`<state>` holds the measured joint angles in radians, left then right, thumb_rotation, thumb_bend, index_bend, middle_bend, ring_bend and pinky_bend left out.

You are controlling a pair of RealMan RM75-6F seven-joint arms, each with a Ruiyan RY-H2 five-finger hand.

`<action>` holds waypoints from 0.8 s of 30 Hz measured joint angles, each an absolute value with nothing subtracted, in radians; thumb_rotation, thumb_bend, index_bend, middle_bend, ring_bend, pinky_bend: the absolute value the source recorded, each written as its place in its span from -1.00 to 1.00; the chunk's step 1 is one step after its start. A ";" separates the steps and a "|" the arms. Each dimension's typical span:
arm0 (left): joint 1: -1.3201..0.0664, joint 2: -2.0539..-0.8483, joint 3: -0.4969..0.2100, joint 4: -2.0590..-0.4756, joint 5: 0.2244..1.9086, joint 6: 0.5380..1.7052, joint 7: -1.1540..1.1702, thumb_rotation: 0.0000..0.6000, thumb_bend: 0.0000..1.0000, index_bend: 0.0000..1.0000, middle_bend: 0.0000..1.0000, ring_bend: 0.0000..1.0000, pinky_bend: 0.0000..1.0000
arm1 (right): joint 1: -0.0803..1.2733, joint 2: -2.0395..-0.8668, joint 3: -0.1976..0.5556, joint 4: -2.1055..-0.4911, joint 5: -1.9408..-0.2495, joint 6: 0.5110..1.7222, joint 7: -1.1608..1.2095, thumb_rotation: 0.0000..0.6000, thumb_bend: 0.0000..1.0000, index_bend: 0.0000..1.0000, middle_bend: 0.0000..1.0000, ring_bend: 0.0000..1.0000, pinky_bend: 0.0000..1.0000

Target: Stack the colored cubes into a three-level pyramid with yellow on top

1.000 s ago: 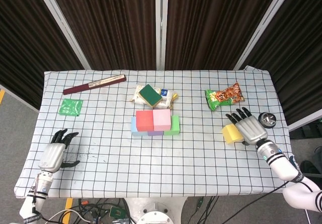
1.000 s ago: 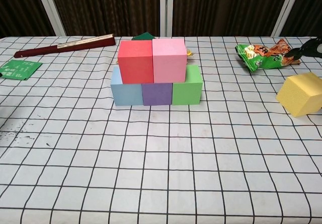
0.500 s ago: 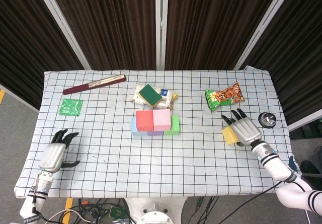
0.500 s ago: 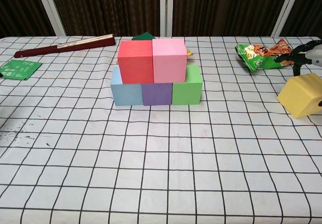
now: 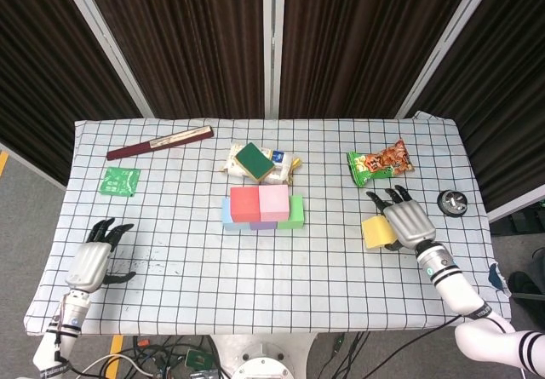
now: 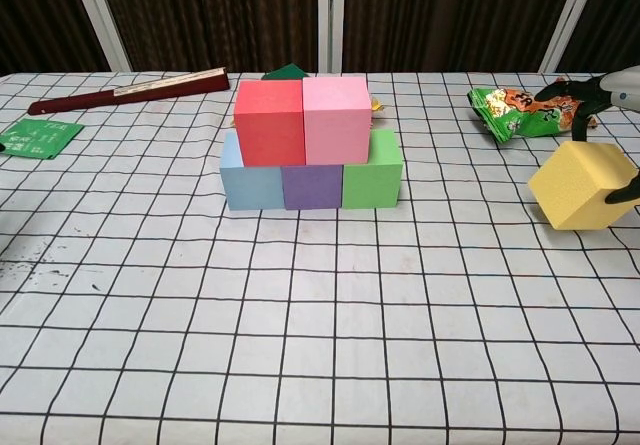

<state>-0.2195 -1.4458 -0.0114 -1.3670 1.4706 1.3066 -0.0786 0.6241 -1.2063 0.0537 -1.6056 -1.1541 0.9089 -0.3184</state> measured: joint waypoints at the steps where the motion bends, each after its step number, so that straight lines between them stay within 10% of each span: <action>1: -0.219 -1.445 -0.011 -1.368 1.471 1.307 -0.079 1.00 -1.00 -0.67 -0.61 -0.95 -0.93 | 0.627 -1.197 0.059 -1.634 -1.128 0.906 -0.336 1.00 -1.00 -1.00 0.08 -0.84 -1.00; 24: -0.222 -1.445 -0.010 -1.368 1.471 1.302 -0.086 1.00 -1.00 -0.67 -0.61 -0.95 -0.93 | 0.704 -1.230 0.113 -1.800 -0.727 0.967 -0.532 1.00 -0.99 -1.00 0.06 -0.84 -1.00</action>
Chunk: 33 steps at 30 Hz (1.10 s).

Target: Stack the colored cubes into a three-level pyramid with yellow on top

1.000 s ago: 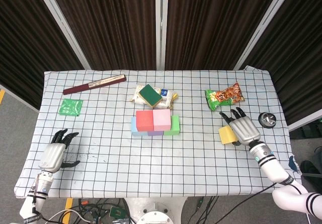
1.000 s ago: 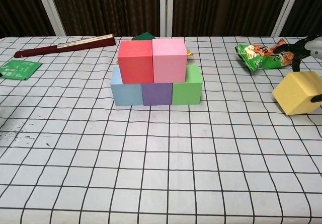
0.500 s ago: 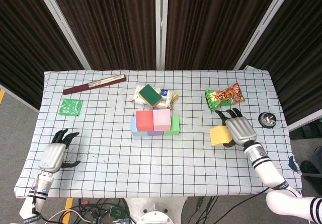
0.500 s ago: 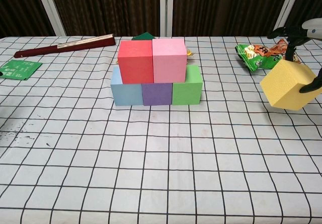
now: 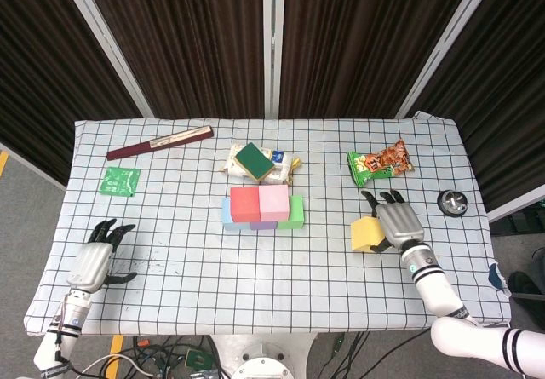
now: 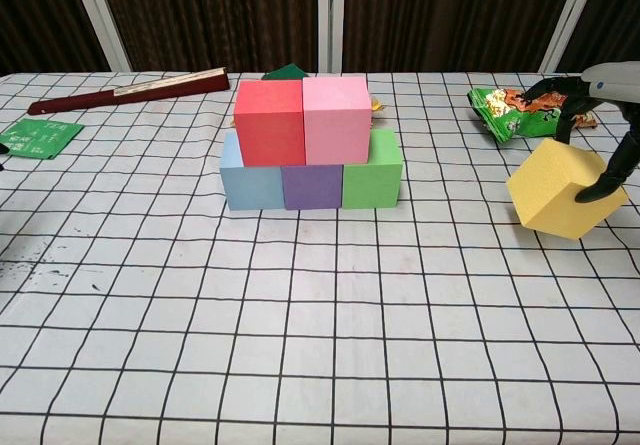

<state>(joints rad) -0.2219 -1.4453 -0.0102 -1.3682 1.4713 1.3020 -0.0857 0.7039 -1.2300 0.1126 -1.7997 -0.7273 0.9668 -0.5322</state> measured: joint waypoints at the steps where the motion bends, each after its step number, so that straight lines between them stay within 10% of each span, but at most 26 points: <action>1: -0.222 -1.445 -0.011 -1.368 1.471 1.303 -0.088 1.00 -1.00 -0.67 -0.61 -0.95 -0.93 | 0.710 -1.240 0.117 -1.804 -0.706 0.971 -0.537 1.00 -0.99 -1.00 0.06 -0.84 -1.00; 33: -0.223 -1.459 -0.004 -1.351 1.481 1.302 -0.085 1.00 -1.00 -0.67 -0.61 -0.95 -0.93 | 0.537 -1.397 0.129 -1.478 -1.145 0.946 0.115 1.00 -0.98 -1.00 -0.03 -0.83 -1.00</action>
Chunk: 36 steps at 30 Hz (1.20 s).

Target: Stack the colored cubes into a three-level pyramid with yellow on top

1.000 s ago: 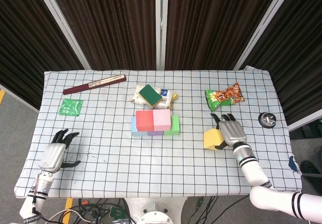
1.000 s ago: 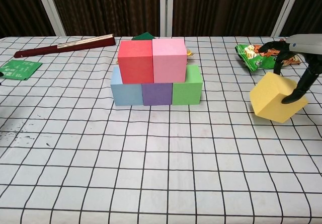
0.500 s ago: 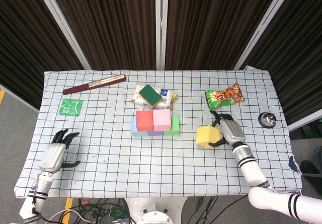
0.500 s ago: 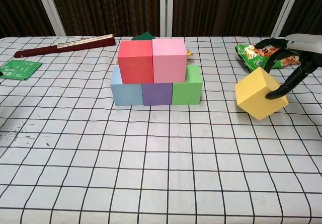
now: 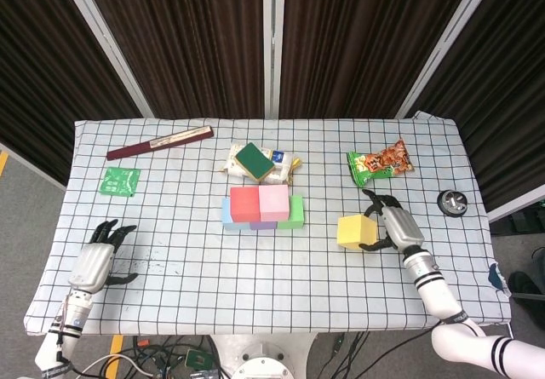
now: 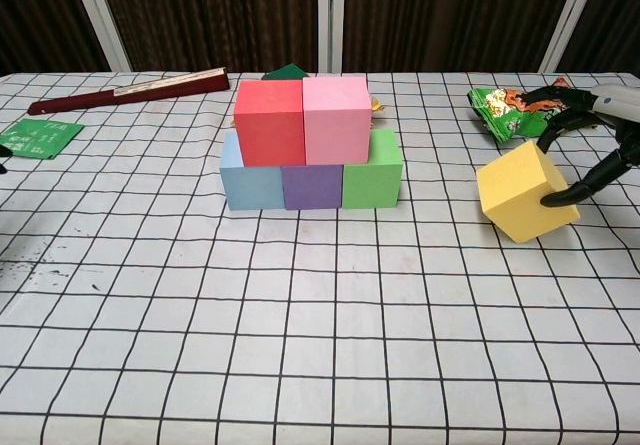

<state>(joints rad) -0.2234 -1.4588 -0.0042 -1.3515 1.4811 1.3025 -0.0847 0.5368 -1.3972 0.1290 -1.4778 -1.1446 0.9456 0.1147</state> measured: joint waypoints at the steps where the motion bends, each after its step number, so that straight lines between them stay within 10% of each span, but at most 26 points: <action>1: -0.223 -1.459 -0.004 -1.351 1.481 1.302 -0.085 1.00 -1.00 -0.67 -0.61 -0.95 -0.93 | 0.535 -1.401 0.126 -1.470 -1.153 0.945 0.116 1.00 -0.98 -1.00 -0.03 -0.83 -1.00; 20: -0.223 -1.461 0.000 -1.356 1.484 1.303 -0.080 1.00 -1.00 -0.67 -0.61 -0.95 -0.93 | 0.487 -1.314 0.079 -1.507 -1.216 0.964 0.056 1.00 -1.00 -1.00 -0.71 -1.00 -1.00; 36: -0.224 -1.462 0.001 -1.355 1.484 1.298 -0.081 1.00 -1.00 -0.68 -0.61 -0.95 -0.93 | 0.461 -1.318 0.093 -1.512 -1.241 0.995 0.081 1.00 -1.00 -1.00 -0.53 -1.00 -1.00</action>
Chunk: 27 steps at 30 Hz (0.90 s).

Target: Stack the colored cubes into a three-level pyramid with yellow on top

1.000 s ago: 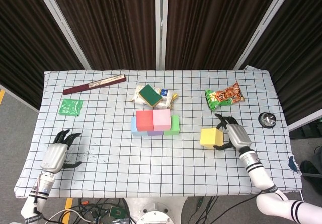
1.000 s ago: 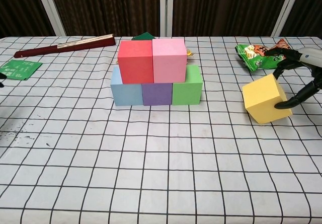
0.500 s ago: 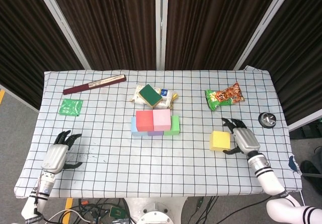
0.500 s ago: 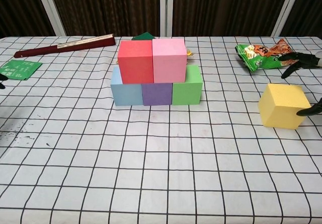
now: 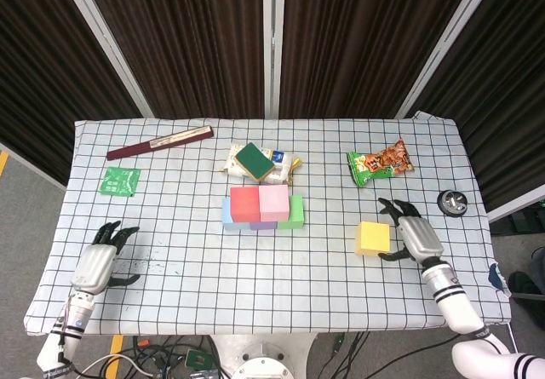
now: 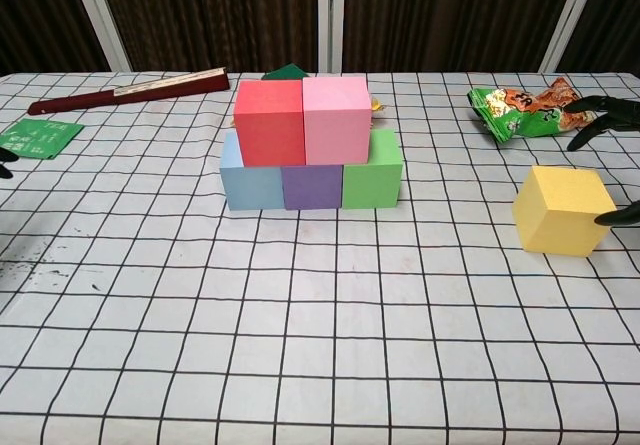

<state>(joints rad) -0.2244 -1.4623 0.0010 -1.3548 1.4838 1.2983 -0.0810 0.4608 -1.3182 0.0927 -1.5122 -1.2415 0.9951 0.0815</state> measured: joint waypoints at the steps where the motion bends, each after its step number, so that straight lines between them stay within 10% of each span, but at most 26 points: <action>1: -0.224 -1.462 0.001 -1.355 1.484 1.298 -0.082 1.00 -1.00 -0.68 -0.61 -0.95 -0.93 | 0.464 -1.317 0.094 -1.515 -1.241 0.992 0.073 1.00 -1.00 -1.00 -0.52 -1.00 -1.00; 27: -0.226 -1.458 0.002 -1.362 1.487 1.300 -0.080 1.00 -1.00 -0.67 -0.61 -0.95 -0.93 | 0.608 -1.265 0.078 -1.708 -0.908 0.957 -0.503 1.00 -1.00 -1.00 -0.39 -1.00 -1.00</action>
